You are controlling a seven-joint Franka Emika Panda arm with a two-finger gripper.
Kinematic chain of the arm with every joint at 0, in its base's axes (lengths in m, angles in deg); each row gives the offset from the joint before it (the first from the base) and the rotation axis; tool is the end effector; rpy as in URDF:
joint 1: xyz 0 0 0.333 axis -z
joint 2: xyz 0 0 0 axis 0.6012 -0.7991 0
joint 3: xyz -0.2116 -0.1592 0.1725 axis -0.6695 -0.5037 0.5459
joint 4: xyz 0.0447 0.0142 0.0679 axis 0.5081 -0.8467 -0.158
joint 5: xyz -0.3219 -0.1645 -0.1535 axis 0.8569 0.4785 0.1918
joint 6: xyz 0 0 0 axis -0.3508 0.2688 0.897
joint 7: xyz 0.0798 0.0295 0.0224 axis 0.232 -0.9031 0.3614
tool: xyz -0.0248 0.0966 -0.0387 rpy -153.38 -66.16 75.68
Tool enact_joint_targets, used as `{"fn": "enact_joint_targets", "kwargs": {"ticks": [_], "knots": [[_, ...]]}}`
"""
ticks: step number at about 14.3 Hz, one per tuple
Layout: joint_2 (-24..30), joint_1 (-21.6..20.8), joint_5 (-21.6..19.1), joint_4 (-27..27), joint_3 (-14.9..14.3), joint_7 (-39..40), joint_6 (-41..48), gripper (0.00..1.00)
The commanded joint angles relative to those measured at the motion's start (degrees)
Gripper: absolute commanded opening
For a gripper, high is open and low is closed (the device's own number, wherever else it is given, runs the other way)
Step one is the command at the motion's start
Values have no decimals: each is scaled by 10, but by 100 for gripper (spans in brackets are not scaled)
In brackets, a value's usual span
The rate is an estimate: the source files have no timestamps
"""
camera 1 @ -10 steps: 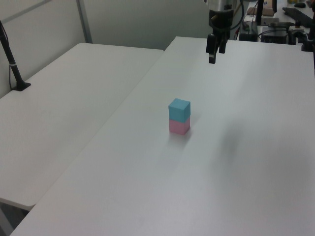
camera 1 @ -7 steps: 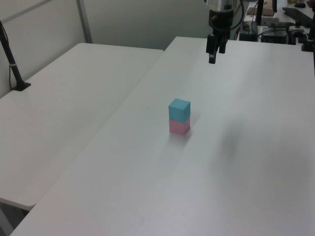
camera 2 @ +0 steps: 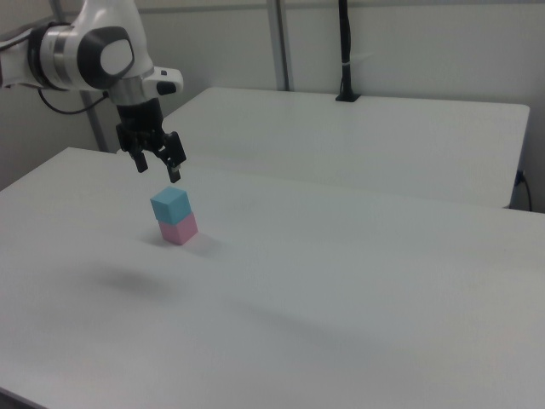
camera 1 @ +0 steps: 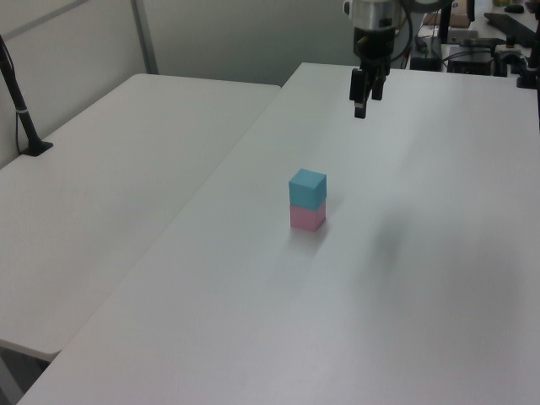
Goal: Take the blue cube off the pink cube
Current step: 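Lower the open gripper down onto the light blue cube, then close the gripper around the light blue cube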
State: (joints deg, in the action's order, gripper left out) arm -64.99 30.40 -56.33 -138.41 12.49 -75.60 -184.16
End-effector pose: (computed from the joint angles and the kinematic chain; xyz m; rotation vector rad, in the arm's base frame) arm 0.6042 0.0852 0.5330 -3.1371 0.1200 -0.0519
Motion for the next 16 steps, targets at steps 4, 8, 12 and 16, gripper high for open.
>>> {"fn": "enact_joint_targets", "kwargs": {"ticks": [4,8,12,16], "knots": [[-86,-60,6,-5,-4,-107,-125,100],[-155,-81,64,15,-3,-196,-186,100],[-180,-86,96,17,-3,-218,-216,83],[-177,-86,96,17,-2,-215,-212,80]]}}
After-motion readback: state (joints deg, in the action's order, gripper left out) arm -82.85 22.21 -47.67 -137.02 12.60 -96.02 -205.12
